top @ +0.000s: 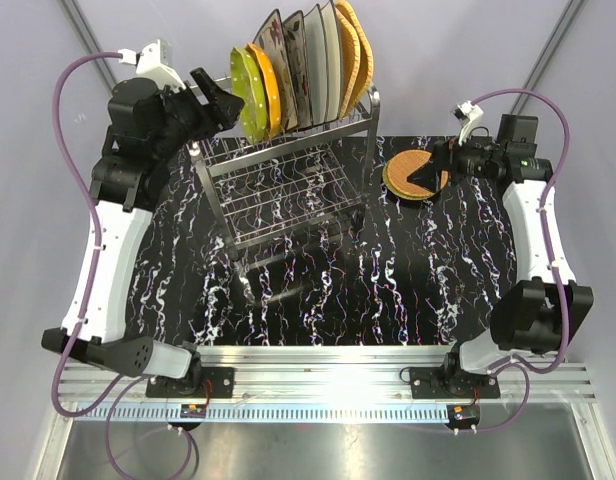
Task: Unload the plates from the dish rack
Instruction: Grab a plate with the left arm
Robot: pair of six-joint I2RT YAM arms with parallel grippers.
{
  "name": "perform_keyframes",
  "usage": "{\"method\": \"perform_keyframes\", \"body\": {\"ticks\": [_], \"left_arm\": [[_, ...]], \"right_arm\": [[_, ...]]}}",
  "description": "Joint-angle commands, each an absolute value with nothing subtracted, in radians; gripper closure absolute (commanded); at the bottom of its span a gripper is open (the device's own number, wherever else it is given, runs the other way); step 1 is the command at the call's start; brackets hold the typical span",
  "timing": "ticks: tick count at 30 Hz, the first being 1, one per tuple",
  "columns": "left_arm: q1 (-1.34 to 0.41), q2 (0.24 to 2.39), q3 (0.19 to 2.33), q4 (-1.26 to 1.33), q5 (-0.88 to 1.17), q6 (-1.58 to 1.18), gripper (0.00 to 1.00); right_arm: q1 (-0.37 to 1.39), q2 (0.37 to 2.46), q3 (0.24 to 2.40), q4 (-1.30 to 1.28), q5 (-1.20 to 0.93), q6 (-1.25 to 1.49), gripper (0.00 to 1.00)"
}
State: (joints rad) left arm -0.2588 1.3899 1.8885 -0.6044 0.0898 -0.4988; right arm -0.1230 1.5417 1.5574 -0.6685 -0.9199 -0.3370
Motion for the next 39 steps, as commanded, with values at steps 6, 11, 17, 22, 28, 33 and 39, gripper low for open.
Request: {"method": "perform_keyframes", "body": {"ticks": [6, 11, 17, 22, 28, 33, 39], "left_arm": [[-0.221, 1.489, 1.996, -0.589, 0.239, -0.497, 0.35], [-0.222, 1.525, 2.022, -0.571, 0.285, -0.505, 0.39], [-0.221, 1.552, 2.025, -0.546, 0.313, -0.515, 0.43], [-0.221, 1.578, 2.042, -0.532, 0.324, -0.525, 0.48], [-0.222, 1.611, 2.065, -0.514, 0.328, -0.535, 0.51], [-0.222, 1.641, 2.083, -0.494, 0.334, -0.545, 0.56], [-0.222, 1.672, 2.102, -0.471, 0.354, -0.557, 0.65]], "right_arm": [[-0.104, 1.454, 1.505, -0.600, -0.957, -0.210, 0.00], [-0.104, 1.448, 1.496, -0.601, -0.951, -0.206, 0.00], [-0.103, 1.450, 1.488, -0.595, -0.948, -0.198, 0.00], [-0.103, 1.451, 1.493, -0.594, -0.948, -0.196, 0.00], [-0.104, 1.450, 1.499, -0.595, -0.948, -0.193, 0.00], [-0.103, 1.445, 1.499, -0.597, -0.945, -0.193, 0.00], [-0.103, 1.443, 1.496, -0.594, -0.945, -0.186, 0.00]]}}
